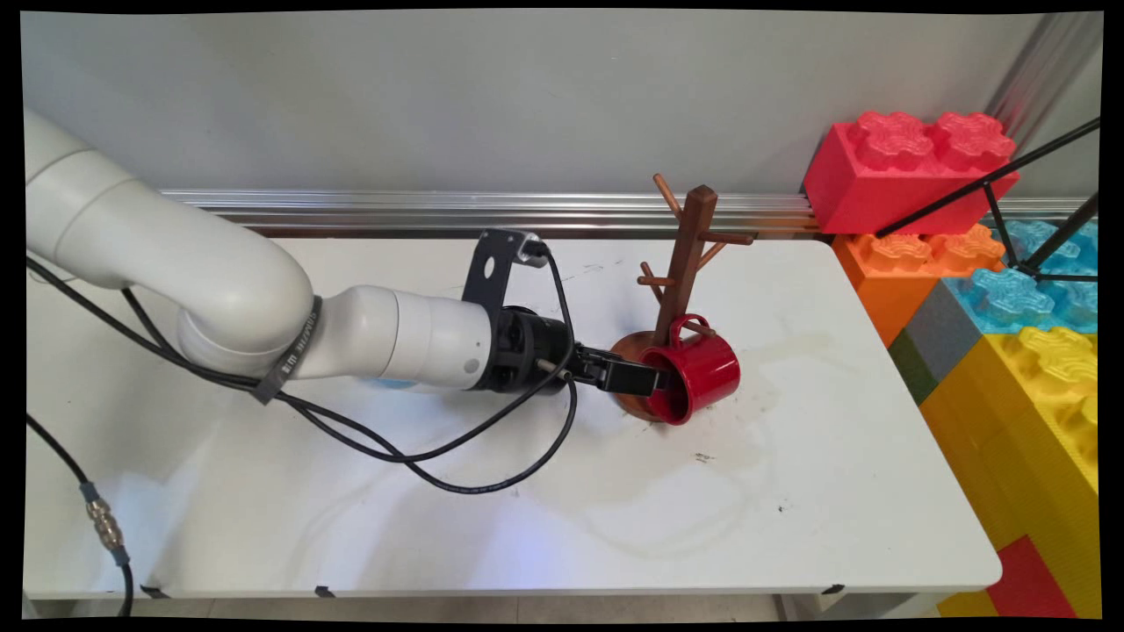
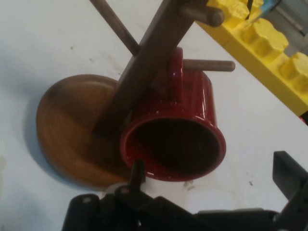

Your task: Pick up the red mug from the rack

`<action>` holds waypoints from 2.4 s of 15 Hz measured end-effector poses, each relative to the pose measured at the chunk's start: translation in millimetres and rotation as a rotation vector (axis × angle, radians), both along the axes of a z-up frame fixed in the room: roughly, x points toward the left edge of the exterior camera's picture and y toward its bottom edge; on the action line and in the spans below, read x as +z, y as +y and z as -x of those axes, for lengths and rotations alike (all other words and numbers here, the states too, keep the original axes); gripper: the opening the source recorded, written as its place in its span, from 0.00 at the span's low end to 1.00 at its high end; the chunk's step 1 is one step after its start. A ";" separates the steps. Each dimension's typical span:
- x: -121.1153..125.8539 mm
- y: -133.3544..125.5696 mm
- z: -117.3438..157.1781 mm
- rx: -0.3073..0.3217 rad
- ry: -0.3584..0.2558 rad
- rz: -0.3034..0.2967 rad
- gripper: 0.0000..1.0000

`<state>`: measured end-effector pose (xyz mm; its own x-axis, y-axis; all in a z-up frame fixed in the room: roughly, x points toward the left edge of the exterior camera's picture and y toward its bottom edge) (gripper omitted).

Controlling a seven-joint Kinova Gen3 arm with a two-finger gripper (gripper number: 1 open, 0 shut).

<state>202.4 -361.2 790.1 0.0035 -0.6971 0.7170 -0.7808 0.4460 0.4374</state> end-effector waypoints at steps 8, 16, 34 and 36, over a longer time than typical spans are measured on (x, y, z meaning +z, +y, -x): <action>-13.3 -3.6 11.5 0.009 0.033 -0.006 1.00; -28.9 -9.9 28.0 0.005 0.068 -0.013 1.00; -55.0 -25.6 59.7 -0.020 0.096 0.004 1.00; -56.7 -27.5 63.1 -0.021 0.097 0.010 1.00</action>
